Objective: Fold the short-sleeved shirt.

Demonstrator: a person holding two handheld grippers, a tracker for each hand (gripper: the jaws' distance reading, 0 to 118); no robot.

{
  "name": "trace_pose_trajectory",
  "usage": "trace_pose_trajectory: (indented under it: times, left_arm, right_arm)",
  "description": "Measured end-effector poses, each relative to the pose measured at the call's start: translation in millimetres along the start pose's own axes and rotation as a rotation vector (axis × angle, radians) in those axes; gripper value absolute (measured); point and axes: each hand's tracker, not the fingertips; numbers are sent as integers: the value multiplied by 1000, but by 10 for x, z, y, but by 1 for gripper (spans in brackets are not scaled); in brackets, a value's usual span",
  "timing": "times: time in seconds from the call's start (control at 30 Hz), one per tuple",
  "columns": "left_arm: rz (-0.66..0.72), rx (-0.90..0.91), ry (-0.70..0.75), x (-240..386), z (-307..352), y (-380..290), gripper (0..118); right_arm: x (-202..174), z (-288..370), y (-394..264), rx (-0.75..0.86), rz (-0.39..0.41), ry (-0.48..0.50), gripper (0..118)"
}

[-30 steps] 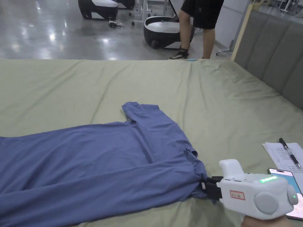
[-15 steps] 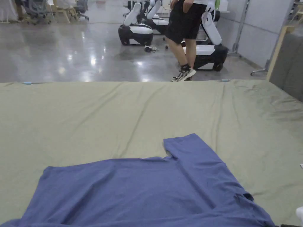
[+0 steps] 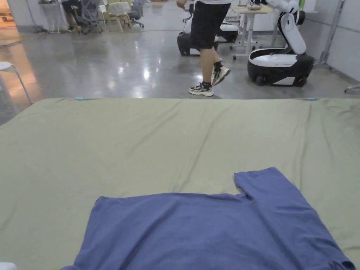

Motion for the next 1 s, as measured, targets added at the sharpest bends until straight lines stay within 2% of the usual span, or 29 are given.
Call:
trace_pose_trajectory:
  times: [0.03, 0.07, 0.1, 0.13, 0.17, 0.23, 0.27, 0.33, 0.43, 0.47, 0.53, 0.57, 0.67, 0.7, 0.73, 0.77, 0.8, 0.83, 0.87, 0.93, 1.0]
  left_arm:
    - [-10, 56, 4, 17, 63, 155, 102]
    - [-20, 107, -6, 38, 103, 311, 83]
    - [-26, 154, -10, 61, 137, 445, 49]
    - [-35, 205, -22, 140, 146, 615, 6]
    - [-44, 243, -17, 158, 100, 771, 0]
    - [-31, 282, -8, 181, -51, 1034, 0]
    - [-53, 237, -43, 227, -223, 1216, 0]
    - [-45, 229, -52, 195, -607, 1471, 0]
    - [-21, 61, -29, 114, -1447, 1762, 0]
    - [-18, -19, 8, 87, -1748, 1788, 14]
    - [-62, -106, 76, 80, -2279, 1727, 89]
    - [-70, -157, 60, 71, -2502, 1646, 109]
    - [18, -268, 41, 43, -2843, 1438, 106]
    - [38, -288, 23, 46, -2906, 1381, 100]
    - [47, -319, 12, 62, -2954, 1327, 80]
    - [43, -313, 15, 78, -2931, 1270, 67]
    - [12, -228, 30, 91, -2845, 1280, 60]
    - [-34, -215, 15, 144, -2800, 1304, 34]
    - [-89, -195, 15, 182, -2742, 1325, 0]
    - [-91, -158, 24, 213, -2607, 1324, 0]
    - [-64, -152, -29, 233, -2524, 1362, 0]
  right_arm:
    - [-35, 41, 134, 54, 7, 3, 103]
    - [-147, 93, 316, 102, 6, 27, 82]
    - [-218, 121, 454, 146, -2, 43, 47]
    - [-285, 116, 588, 191, 0, 53, 9]
    - [-355, 80, 715, 221, 10, 37, 0]
    - [-491, -26, 964, 281, 30, 30, 0]
    - [-547, -98, 1076, 271, 36, 68, 0]
    - [-674, -249, 1263, 263, 39, 76, 0]
    - [-810, -474, 1421, 260, 61, 115, 0]
    - [-877, -545, 1455, 252, 75, 124, 0]
    - [-991, -670, 1485, 239, 107, 140, 0]
    - [-1040, -747, 1493, 222, 116, 147, 0]
    - [-898, -938, 1448, 186, 133, 153, 0]
    - [-898, -993, 1453, 175, 138, 150, 0]
    - [-881, -1053, 1462, 158, 143, 149, 0]
    - [-869, -1115, 1478, 147, 144, 150, 0]
    - [-862, -1174, 1495, 143, 144, 152, 0]
    - [-857, -1252, 1523, 130, 150, 159, 0]
    - [-856, -1349, 1555, 107, 161, 172, 0]
    - [-854, -1544, 1619, 74, 161, 185, 0]
    - [-831, -1829, 1724, -23, 163, 227, 2]
